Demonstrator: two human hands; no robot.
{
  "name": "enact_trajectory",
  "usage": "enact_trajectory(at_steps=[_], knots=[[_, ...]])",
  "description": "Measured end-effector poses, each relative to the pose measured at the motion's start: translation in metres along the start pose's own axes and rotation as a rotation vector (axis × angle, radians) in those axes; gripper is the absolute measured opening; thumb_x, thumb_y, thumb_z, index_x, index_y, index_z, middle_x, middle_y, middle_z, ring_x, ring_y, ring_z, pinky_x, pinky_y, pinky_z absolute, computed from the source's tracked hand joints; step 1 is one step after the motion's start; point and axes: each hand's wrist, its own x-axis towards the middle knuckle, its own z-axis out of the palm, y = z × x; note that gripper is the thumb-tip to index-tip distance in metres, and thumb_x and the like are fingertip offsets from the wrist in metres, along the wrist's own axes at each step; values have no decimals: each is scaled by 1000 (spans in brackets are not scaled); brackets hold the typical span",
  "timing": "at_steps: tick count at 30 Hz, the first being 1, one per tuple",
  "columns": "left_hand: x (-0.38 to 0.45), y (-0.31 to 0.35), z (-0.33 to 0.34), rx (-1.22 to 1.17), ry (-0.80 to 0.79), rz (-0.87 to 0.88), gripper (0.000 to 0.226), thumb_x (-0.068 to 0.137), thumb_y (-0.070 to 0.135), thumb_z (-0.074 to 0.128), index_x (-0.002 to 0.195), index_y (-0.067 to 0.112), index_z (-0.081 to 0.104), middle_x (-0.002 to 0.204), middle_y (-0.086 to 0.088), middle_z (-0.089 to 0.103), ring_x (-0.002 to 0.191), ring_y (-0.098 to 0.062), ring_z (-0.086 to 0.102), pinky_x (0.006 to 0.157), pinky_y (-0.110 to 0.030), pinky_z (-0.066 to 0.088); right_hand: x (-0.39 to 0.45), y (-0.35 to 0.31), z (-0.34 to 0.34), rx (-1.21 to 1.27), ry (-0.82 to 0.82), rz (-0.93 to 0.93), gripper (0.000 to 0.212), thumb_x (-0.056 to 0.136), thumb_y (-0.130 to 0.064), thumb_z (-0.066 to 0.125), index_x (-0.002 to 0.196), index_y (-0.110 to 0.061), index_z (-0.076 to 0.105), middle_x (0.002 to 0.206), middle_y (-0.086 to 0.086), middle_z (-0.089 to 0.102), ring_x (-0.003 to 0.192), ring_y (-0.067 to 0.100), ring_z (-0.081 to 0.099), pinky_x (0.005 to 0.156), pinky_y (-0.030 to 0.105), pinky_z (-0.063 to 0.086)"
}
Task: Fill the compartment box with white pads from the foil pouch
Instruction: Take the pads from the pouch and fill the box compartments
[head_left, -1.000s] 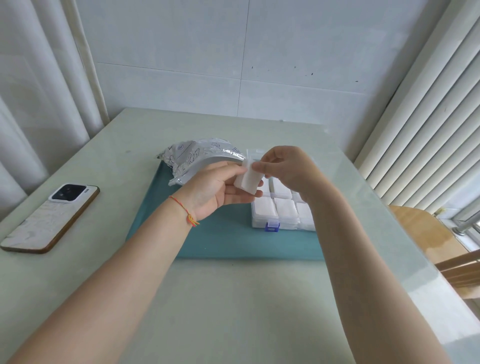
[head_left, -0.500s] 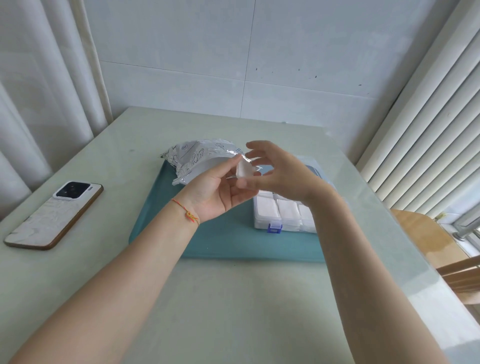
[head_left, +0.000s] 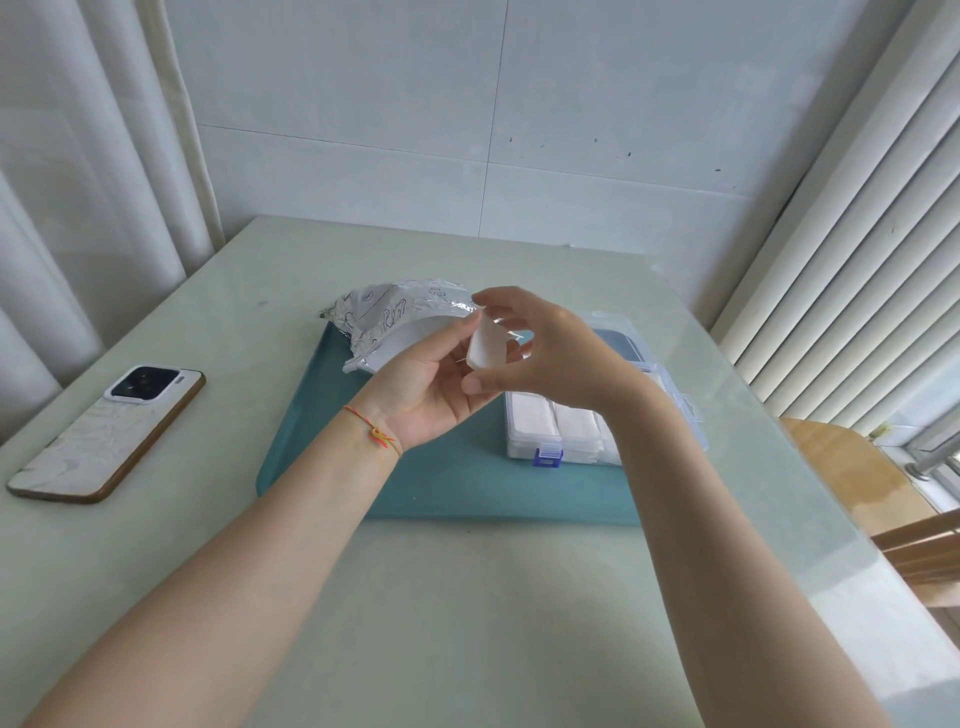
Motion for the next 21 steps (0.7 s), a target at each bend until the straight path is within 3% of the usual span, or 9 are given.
enact_trajectory(at_steps=[4,10,18,21], knots=[[-2,1,1,12,-23,21,30,96,25,52,102,8,76,112,-11,71,100,-22,70,76,-29,59,0,-1,0,5,-16,-20,67,69,-29,88,128,-24,56,112,-5,64,97,12,63,83,24,53],[-1,0,2,4,-29,11,32,95,29,54,113,8,70,130,-12,63,112,-23,65,80,-30,58,-3,-5,-1,29,-54,-39,69,70,-19,87,131,-26,54,116,-11,63,98,3,62,81,15,51],[0,0,0,-1,17,5,44,94,31,54,129,4,58,124,-12,65,104,-23,68,73,-28,58,-1,-2,2,-57,-25,11,59,69,-28,86,121,-24,59,102,-10,68,93,4,64,87,29,54],[0,0,1,-13,17,19,37,96,29,54,122,3,60,115,-11,69,100,-23,70,71,-27,58,-2,-4,2,-67,-39,5,56,69,-27,86,119,-23,59,100,-8,68,92,8,64,85,29,54]])
